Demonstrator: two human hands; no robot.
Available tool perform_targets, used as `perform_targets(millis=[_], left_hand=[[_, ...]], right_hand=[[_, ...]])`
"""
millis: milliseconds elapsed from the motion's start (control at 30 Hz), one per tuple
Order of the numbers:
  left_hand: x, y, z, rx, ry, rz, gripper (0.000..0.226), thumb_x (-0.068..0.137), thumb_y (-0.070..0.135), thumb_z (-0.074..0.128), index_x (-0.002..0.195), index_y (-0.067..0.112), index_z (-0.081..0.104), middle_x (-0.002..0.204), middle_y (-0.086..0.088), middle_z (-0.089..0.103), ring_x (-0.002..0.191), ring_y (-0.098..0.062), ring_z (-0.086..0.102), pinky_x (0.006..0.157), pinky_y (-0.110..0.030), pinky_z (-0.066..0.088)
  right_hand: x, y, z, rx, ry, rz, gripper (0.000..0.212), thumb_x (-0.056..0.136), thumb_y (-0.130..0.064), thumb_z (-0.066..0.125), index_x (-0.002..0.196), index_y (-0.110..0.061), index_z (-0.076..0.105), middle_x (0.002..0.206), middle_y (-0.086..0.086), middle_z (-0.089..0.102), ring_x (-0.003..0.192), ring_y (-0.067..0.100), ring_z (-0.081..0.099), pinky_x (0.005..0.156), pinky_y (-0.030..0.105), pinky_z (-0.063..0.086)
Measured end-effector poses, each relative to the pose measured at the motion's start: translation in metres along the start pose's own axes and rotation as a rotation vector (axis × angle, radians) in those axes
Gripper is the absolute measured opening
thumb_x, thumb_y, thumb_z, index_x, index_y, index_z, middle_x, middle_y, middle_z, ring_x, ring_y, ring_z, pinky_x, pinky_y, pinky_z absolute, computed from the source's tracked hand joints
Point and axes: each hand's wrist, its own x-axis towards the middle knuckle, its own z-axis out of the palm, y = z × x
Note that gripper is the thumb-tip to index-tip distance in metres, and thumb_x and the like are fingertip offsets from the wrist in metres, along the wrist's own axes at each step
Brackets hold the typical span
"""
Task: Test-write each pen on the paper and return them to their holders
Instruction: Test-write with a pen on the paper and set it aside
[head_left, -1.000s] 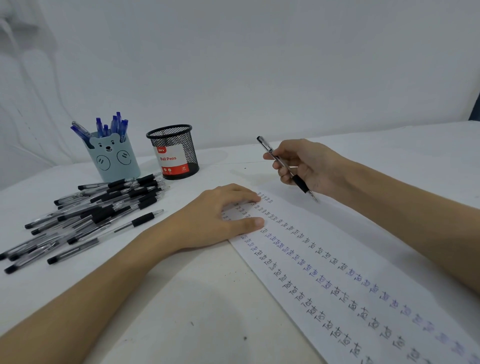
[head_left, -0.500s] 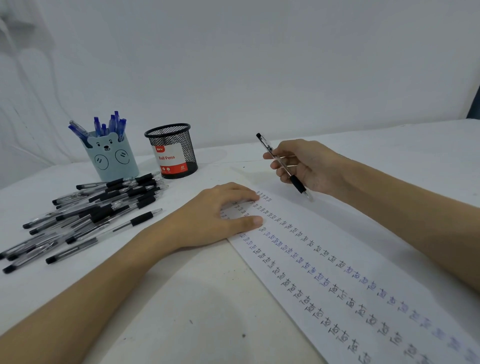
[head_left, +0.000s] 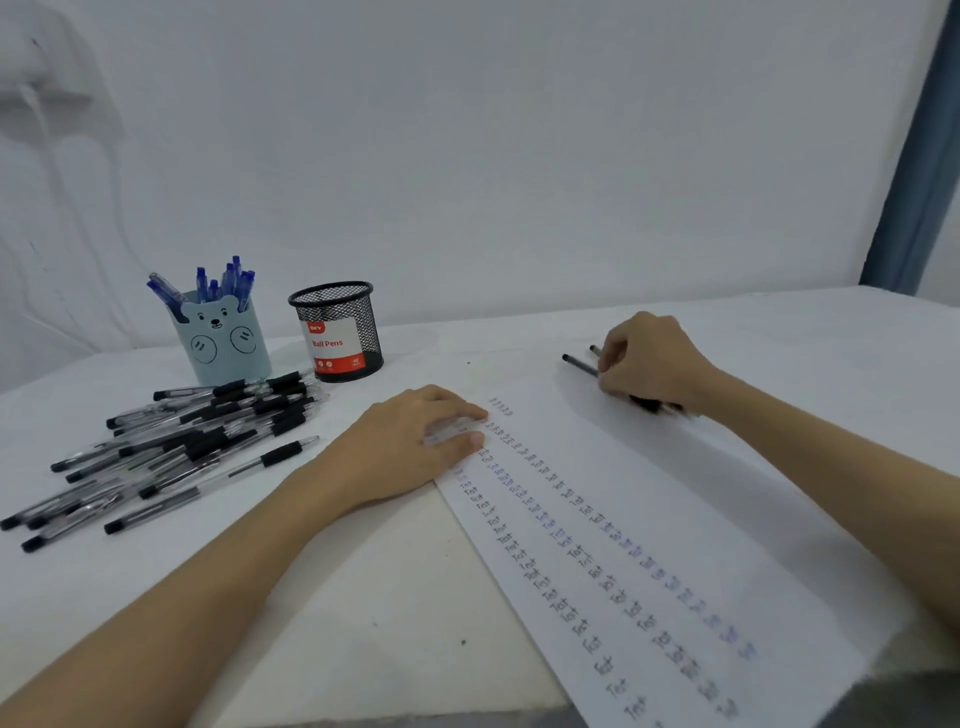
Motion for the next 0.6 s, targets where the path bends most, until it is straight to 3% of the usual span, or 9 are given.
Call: perform_targets(millis=[167, 300, 400, 500, 600], left_hand=[[-0.002, 0.002, -0.005, -0.008, -0.028, -0.04, 0.053, 0.074, 0.066, 0.041, 0.119, 0.045, 0.057, 0.126, 0.021, 0.05, 0.117, -0.004, 0.047, 0.105, -0.031, 0.034], [-0.002, 0.0, -0.004, -0.025, -0.026, -0.032, 0.038, 0.087, 0.058, 0.05, 0.121, 0.042, 0.057, 0.127, 0.019, 0.05, 0.118, -0.006, 0.047, 0.105, -0.031, 0.034], [-0.006, 0.001, -0.007, -0.105, -0.023, -0.01, 0.034, 0.09, 0.047, 0.054, 0.121, 0.034, 0.06, 0.125, 0.018, 0.053, 0.116, -0.002, 0.048, 0.104, -0.026, 0.036], [-0.017, 0.0, -0.026, -0.138, 0.068, 0.011, 0.026, 0.092, 0.035, 0.054, 0.115, 0.028, 0.065, 0.119, 0.018, 0.056, 0.11, 0.005, 0.049, 0.092, -0.002, 0.032], [-0.04, -0.013, -0.054, -0.135, 0.189, -0.05, 0.021, 0.095, 0.029, 0.051, 0.11, 0.029, 0.066, 0.115, 0.018, 0.059, 0.103, 0.009, 0.05, 0.088, -0.003, 0.033]], right_hand=[[-0.003, 0.019, -0.002, -0.065, 0.112, -0.004, 0.013, 0.079, 0.0, 0.056, 0.068, 0.0, 0.063, 0.075, 0.018, 0.067, 0.068, 0.032, 0.065, 0.059, 0.033, 0.053], [-0.005, 0.022, -0.001, -0.151, 0.097, -0.067, 0.015, 0.078, 0.003, 0.052, 0.067, 0.004, 0.061, 0.07, 0.02, 0.065, 0.064, 0.034, 0.061, 0.056, 0.033, 0.047], [-0.01, 0.013, 0.0, -0.211, 0.095, -0.136, 0.024, 0.081, -0.003, 0.052, 0.058, -0.006, 0.055, 0.066, 0.014, 0.06, 0.07, 0.031, 0.054, 0.063, 0.033, 0.043], [-0.016, -0.013, -0.002, -0.214, 0.115, -0.227, 0.018, 0.087, -0.01, 0.052, 0.072, -0.007, 0.063, 0.071, 0.002, 0.056, 0.082, 0.023, 0.049, 0.075, 0.032, 0.041], [-0.022, -0.055, 0.001, -0.109, 0.064, -0.379, 0.018, 0.088, -0.015, 0.055, 0.082, -0.005, 0.069, 0.083, 0.004, 0.063, 0.076, 0.019, 0.052, 0.071, 0.03, 0.042]])
